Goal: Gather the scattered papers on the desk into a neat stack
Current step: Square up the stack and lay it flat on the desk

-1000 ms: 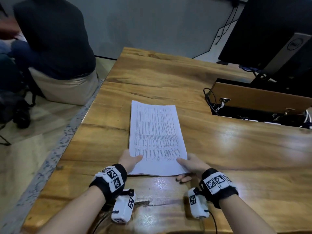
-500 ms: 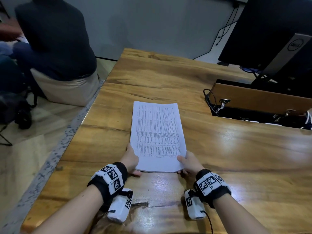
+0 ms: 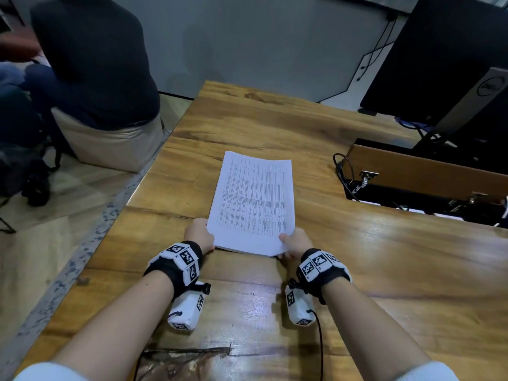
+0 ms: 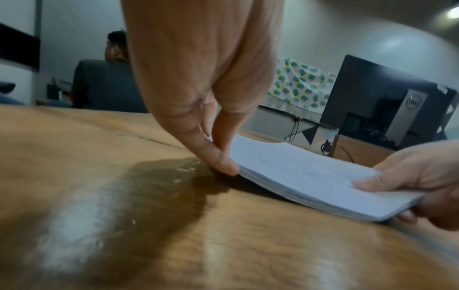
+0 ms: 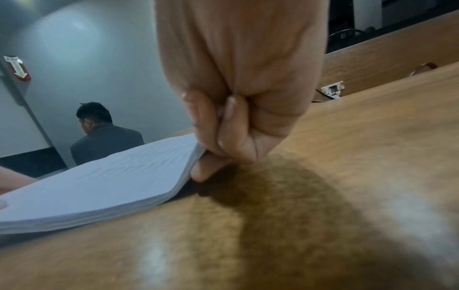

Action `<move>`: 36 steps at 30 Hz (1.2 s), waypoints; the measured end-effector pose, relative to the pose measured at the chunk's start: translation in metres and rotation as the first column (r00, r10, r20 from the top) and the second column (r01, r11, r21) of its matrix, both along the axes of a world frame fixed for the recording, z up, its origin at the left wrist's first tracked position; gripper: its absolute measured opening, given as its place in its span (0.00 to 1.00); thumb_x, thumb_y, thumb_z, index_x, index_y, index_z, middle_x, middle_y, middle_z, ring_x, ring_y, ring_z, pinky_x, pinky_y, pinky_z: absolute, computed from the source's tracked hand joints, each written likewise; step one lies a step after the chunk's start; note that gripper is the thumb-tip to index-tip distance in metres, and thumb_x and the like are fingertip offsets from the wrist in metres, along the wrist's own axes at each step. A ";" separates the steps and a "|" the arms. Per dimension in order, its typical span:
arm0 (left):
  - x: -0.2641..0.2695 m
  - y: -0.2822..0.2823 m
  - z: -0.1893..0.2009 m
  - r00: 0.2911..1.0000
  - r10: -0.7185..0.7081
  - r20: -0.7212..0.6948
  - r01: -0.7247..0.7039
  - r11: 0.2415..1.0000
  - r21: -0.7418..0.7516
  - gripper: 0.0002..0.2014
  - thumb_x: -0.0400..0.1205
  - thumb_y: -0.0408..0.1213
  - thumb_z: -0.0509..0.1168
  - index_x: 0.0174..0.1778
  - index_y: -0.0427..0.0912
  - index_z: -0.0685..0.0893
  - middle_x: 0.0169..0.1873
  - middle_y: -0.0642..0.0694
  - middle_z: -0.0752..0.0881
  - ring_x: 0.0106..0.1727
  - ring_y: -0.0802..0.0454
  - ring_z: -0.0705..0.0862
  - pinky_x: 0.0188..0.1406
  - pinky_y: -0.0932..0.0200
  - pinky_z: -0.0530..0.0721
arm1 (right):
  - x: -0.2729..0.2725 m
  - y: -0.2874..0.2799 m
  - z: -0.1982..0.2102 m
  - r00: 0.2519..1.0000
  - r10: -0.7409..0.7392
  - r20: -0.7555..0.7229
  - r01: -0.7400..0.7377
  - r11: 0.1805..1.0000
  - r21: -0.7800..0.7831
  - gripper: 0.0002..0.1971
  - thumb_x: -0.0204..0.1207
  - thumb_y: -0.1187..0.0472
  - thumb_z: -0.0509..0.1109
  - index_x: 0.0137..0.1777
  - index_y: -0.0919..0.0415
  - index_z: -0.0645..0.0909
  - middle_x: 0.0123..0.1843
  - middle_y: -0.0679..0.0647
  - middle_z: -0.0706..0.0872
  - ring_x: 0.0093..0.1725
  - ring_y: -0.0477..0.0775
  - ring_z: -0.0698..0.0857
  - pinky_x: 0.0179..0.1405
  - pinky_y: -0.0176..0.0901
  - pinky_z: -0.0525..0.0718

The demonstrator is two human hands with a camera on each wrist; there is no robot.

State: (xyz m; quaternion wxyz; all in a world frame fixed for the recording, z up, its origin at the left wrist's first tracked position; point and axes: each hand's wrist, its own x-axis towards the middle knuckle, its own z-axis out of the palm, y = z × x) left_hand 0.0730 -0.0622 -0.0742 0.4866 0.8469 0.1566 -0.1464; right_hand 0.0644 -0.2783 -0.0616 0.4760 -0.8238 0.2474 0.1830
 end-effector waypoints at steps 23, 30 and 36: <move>0.013 -0.001 -0.015 0.998 0.057 0.037 -0.063 0.981 0.181 0.05 0.78 0.28 0.64 0.43 0.30 0.83 0.48 0.33 0.88 0.43 0.43 0.78 0.41 0.56 0.75 | 0.011 -0.009 -0.012 0.995 0.089 0.038 -0.071 0.940 -0.334 0.15 0.83 0.57 0.57 0.53 0.71 0.74 0.55 0.70 0.77 0.54 0.66 0.79 0.46 0.44 0.69; 0.013 -0.005 -0.013 0.998 0.064 0.009 -0.064 0.982 0.179 0.14 0.81 0.26 0.55 0.47 0.24 0.85 0.50 0.30 0.87 0.40 0.41 0.77 0.37 0.56 0.72 | -0.002 -0.021 -0.005 0.991 0.065 0.118 -0.020 0.937 -0.350 0.15 0.77 0.71 0.59 0.53 0.81 0.83 0.57 0.74 0.86 0.58 0.70 0.83 0.56 0.54 0.82; 0.011 -0.004 -0.017 0.996 0.076 0.045 -0.083 0.981 0.173 0.11 0.79 0.23 0.58 0.47 0.30 0.87 0.48 0.38 0.88 0.47 0.40 0.83 0.42 0.57 0.78 | -0.007 -0.015 -0.005 0.989 -0.001 0.149 0.052 0.940 -0.337 0.13 0.77 0.72 0.63 0.54 0.80 0.84 0.60 0.71 0.86 0.62 0.66 0.83 0.58 0.48 0.82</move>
